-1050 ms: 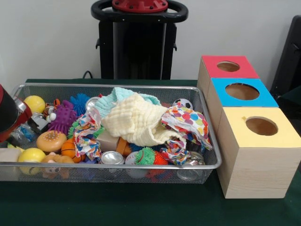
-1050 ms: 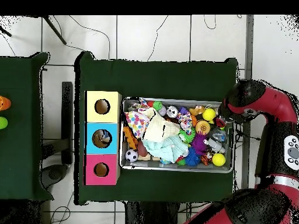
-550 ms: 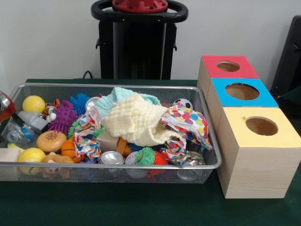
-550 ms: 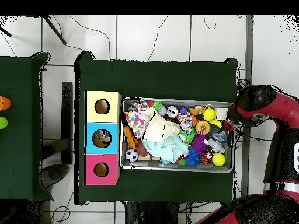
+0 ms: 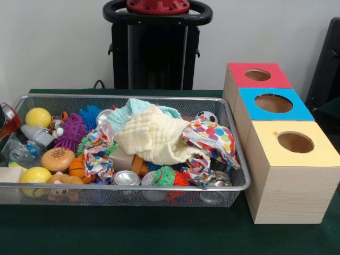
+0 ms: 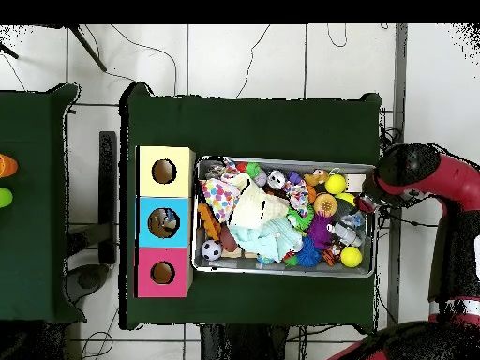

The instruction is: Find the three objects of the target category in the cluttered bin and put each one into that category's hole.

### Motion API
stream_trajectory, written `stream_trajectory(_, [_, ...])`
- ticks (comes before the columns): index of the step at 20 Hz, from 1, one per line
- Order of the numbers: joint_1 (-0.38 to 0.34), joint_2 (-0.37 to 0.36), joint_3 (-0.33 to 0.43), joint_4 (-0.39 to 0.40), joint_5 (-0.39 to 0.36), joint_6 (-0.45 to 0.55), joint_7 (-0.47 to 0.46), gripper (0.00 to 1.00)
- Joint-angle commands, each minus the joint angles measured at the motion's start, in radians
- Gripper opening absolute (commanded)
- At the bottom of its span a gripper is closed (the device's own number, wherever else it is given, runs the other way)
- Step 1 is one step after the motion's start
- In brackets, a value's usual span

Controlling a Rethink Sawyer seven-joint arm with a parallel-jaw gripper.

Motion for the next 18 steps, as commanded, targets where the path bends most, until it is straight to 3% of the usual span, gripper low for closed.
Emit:
stream_trajectory(1, [-0.013,0.024,-0.024,0.166,-0.032,-0.121,-0.183,1.00])
stream_trajectory(11, [-0.073,-0.008,-0.021,0.161,-0.027,-0.073,-0.257,1.00])
stream_trajectory(18, [-0.114,0.003,-0.025,0.077,-0.034,0.019,-0.361,1.00])
